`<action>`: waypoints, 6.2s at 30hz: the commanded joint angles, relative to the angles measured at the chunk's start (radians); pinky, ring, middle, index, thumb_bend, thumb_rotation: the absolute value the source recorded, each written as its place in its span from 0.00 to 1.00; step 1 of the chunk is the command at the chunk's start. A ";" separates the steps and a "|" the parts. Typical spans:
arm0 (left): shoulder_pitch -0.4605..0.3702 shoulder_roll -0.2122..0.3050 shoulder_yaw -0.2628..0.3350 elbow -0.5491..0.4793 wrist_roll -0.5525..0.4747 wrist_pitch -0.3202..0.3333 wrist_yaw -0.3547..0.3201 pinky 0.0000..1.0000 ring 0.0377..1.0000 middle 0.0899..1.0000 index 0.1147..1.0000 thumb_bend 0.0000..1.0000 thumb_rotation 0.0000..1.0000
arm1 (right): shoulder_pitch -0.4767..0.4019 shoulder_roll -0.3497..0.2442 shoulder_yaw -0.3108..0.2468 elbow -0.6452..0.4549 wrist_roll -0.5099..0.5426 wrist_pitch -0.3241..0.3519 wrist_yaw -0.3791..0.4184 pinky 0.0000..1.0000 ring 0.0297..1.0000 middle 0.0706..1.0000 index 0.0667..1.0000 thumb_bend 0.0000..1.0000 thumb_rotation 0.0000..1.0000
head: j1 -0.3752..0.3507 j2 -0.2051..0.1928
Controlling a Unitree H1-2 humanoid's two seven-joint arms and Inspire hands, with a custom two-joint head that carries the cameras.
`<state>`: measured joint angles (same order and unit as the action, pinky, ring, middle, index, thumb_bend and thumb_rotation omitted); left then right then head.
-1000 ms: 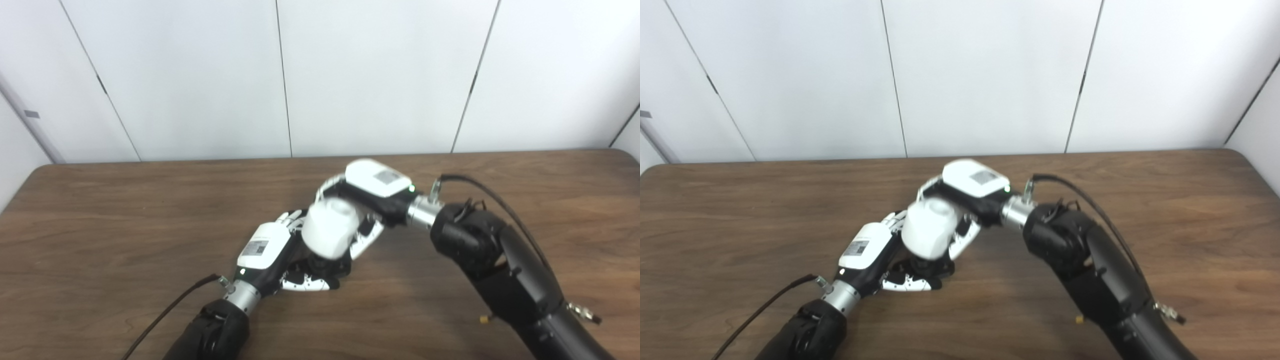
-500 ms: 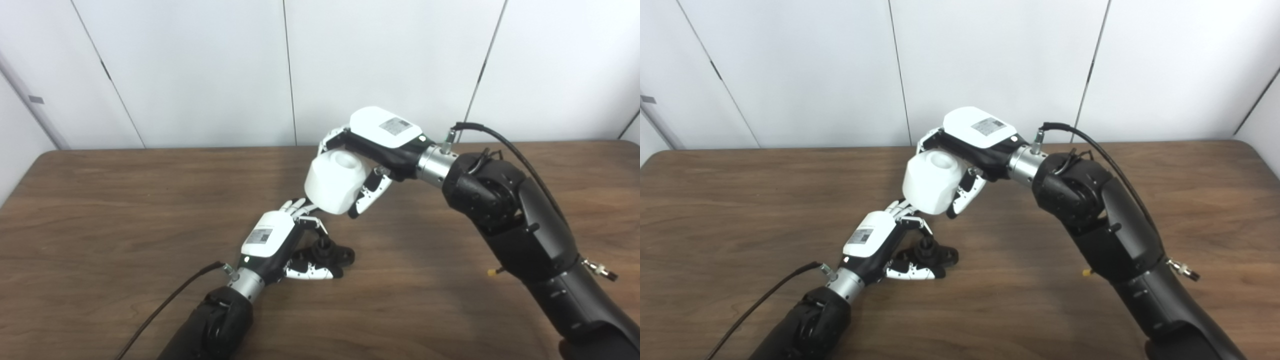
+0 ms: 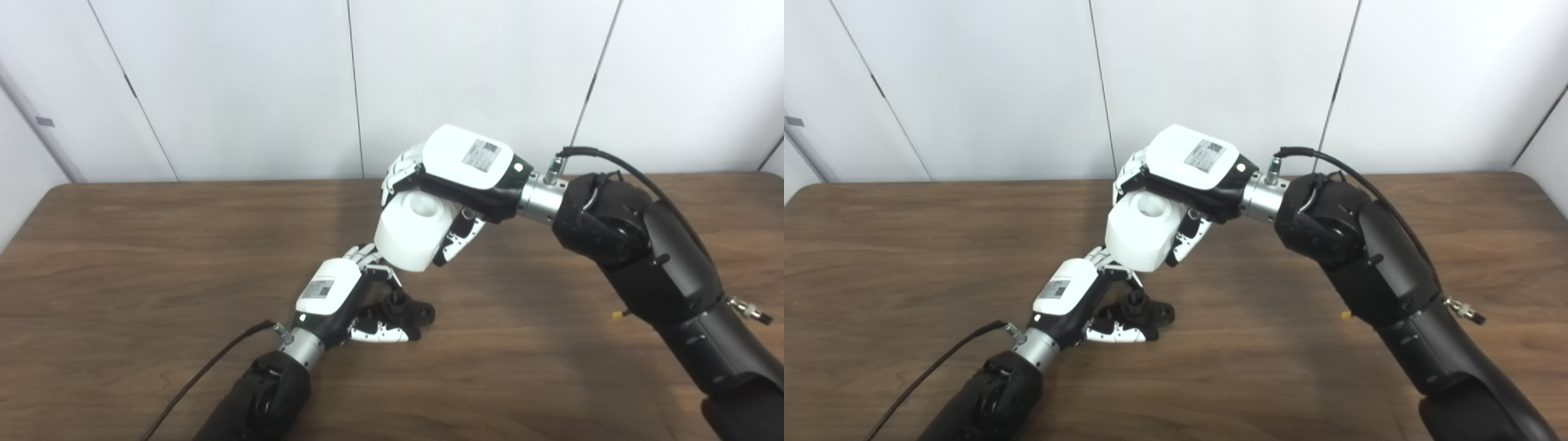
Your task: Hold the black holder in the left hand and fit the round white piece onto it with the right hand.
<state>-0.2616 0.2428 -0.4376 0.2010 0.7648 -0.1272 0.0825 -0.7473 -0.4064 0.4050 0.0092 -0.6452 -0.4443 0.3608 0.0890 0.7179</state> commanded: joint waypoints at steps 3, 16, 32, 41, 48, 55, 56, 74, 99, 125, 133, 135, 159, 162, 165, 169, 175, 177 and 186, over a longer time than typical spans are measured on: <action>0.108 -0.012 -0.060 0.086 0.032 0.059 -0.065 0.98 0.94 0.86 0.42 0.52 0.06 | -0.048 -0.008 0.010 -0.015 0.000 -0.025 -0.066 0.69 0.73 0.66 0.44 0.52 0.14 | 0.000 0.003; 0.111 -0.017 -0.059 0.080 0.027 0.061 -0.066 0.97 0.94 0.86 0.42 0.52 0.06 | -0.035 -0.013 0.056 -0.006 -0.012 -0.025 -0.080 0.68 0.72 0.65 0.44 0.52 0.13 | 0.000 0.010; 0.108 -0.021 -0.062 0.074 0.031 0.078 -0.068 0.97 0.95 0.87 0.42 0.52 0.06 | -0.012 0.006 0.087 0.011 -0.034 -0.023 0.031 0.70 0.74 0.68 0.44 0.52 0.13 | 0.007 0.015; 0.110 -0.020 -0.064 0.068 0.029 0.082 -0.069 0.97 0.95 0.87 0.42 0.52 0.06 | -0.012 0.009 0.110 0.029 -0.024 -0.024 0.056 0.70 0.74 0.68 0.44 0.52 0.14 | 0.006 0.015; 0.110 -0.023 -0.066 0.069 0.028 0.085 -0.073 0.99 0.95 0.87 0.42 0.52 0.06 | -0.014 0.020 0.120 0.047 -0.032 -0.024 0.049 0.71 0.74 0.68 0.45 0.52 0.14 | 0.007 0.015; 0.111 -0.022 -0.072 0.068 0.035 0.080 -0.066 0.97 0.94 0.87 0.42 0.52 0.06 | -0.018 0.030 0.144 0.089 -0.046 -0.025 0.009 0.69 0.73 0.68 0.44 0.52 0.14 | 0.016 0.019; 0.111 -0.022 -0.073 0.067 0.037 0.079 -0.065 0.96 0.94 0.87 0.42 0.52 0.06 | -0.019 0.031 0.150 0.099 -0.050 -0.025 0.001 0.68 0.73 0.68 0.44 0.52 0.14 | 0.016 0.019; 0.123 -0.022 -0.076 0.045 0.034 0.091 -0.066 0.96 0.95 0.86 0.42 0.52 0.06 | -0.027 0.023 0.209 0.170 -0.133 -0.024 -0.036 0.69 0.74 0.68 0.45 0.52 0.14 | 0.022 0.027; 0.122 -0.021 -0.085 0.038 0.031 0.111 -0.074 0.97 0.95 0.86 0.42 0.52 0.06 | -0.013 -0.009 0.230 0.071 -0.135 0.042 0.089 0.74 0.77 0.74 0.85 0.89 0.28 | 0.020 0.036; 0.126 -0.019 -0.081 0.034 0.020 0.110 -0.076 0.98 0.95 0.86 0.42 0.52 0.06 | 0.013 0.027 0.142 0.063 -0.124 0.043 0.061 0.72 0.76 0.76 0.91 0.88 0.25 | 0.015 0.040; 0.123 -0.018 -0.088 0.036 0.030 0.113 -0.078 0.98 0.95 0.86 0.42 0.52 0.06 | 0.040 0.074 0.068 0.098 -0.044 -0.004 -0.026 0.70 0.78 0.77 0.48 0.57 0.15 | 0.017 0.041; 0.124 -0.018 -0.088 0.033 0.029 0.117 -0.082 0.98 0.95 0.86 0.42 0.52 0.06 | 0.046 0.078 0.063 0.103 -0.047 -0.018 -0.052 0.72 0.78 0.74 0.45 0.53 0.14 | 0.018 0.044; 0.123 -0.020 -0.088 0.039 0.026 0.110 -0.070 0.98 0.95 0.86 0.42 0.52 0.06 | 0.052 0.067 0.067 0.107 -0.087 -0.021 -0.081 0.72 0.74 0.69 0.44 0.52 0.13 | 0.016 0.049; 0.124 -0.020 -0.087 0.038 0.026 0.112 -0.070 0.98 0.95 0.86 0.42 0.52 0.06 | 0.047 0.072 0.063 0.106 -0.093 -0.018 -0.083 0.71 0.73 0.69 0.44 0.52 0.14 | 0.016 0.049; 0.125 -0.020 -0.086 0.036 0.026 0.115 -0.071 0.98 0.95 0.86 0.42 0.52 0.06 | 0.036 0.079 0.042 0.091 -0.059 0.005 -0.062 0.71 0.74 0.69 0.44 0.52 0.13 | 0.016 0.049; 0.122 -0.017 -0.089 0.036 0.030 0.113 -0.075 0.97 0.96 0.86 0.42 0.52 0.06 | 0.009 0.081 0.016 0.066 -0.028 0.051 -0.011 0.73 0.77 0.71 0.44 0.52 0.14 | 0.013 0.050; 0.122 -0.020 -0.086 0.037 0.023 0.113 -0.075 0.97 0.95 0.86 0.42 0.52 0.06 | -0.006 0.089 -0.010 0.066 -0.025 0.060 -0.012 0.74 0.76 0.70 0.44 0.52 0.14 | 0.015 0.049; 0.121 -0.019 -0.086 0.041 0.023 0.109 -0.072 0.97 0.96 0.86 0.42 0.52 0.06 | -0.007 0.091 -0.013 0.064 -0.026 0.066 -0.008 0.73 0.76 0.70 0.44 0.52 0.14 | 0.015 0.049; 0.122 -0.017 -0.087 0.035 0.026 0.114 -0.075 0.97 0.95 0.86 0.42 0.52 0.06 | -0.006 0.093 -0.017 0.061 -0.032 0.077 -0.015 0.66 0.75 0.70 0.44 0.52 0.14 | 0.015 0.053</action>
<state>-0.2415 0.2298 -0.4584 0.1587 0.7614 -0.0523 0.0866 -0.7087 -0.3190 0.4112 0.1045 -0.6909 -0.3697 0.3653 0.1028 0.7700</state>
